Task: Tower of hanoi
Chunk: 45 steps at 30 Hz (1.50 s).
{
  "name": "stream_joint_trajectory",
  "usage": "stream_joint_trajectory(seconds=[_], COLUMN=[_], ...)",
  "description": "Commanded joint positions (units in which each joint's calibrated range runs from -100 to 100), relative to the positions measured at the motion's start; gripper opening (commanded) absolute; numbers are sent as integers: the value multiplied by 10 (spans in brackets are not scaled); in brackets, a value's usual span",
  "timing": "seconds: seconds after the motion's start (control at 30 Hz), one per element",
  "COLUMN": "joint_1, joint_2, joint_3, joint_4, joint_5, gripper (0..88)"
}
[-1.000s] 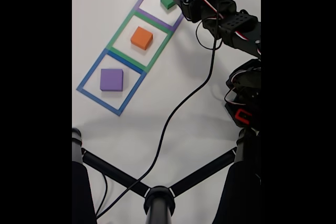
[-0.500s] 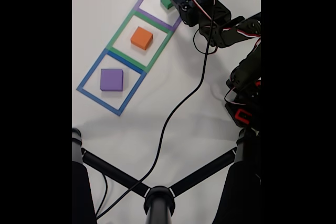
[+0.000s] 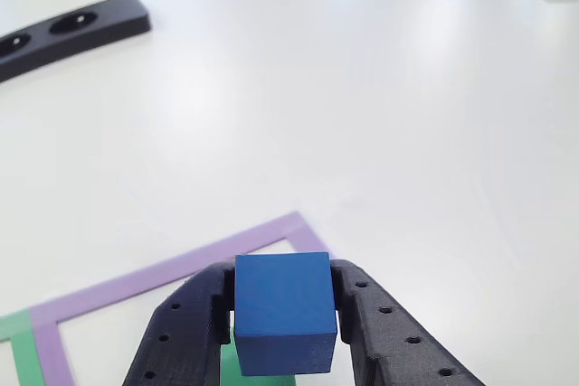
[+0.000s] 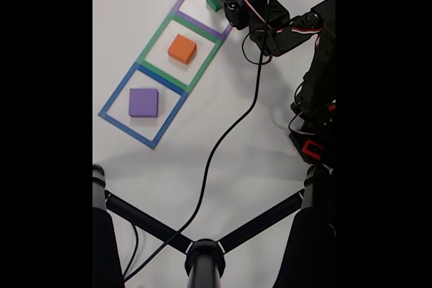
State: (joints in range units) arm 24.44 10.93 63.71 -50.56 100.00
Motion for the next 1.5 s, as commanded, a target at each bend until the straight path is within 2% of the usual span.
stream_joint_trajectory(seconds=[0.0,1.0,1.23,1.47], joint_1=[-3,-16,-14,-14], joint_2=[-5,63,70,73], joint_3=[-9,-11,-11,-11], joint_4=[-21,-89,-93,-99], joint_5=[0,0,0,0], gripper=[2,7,52,134])
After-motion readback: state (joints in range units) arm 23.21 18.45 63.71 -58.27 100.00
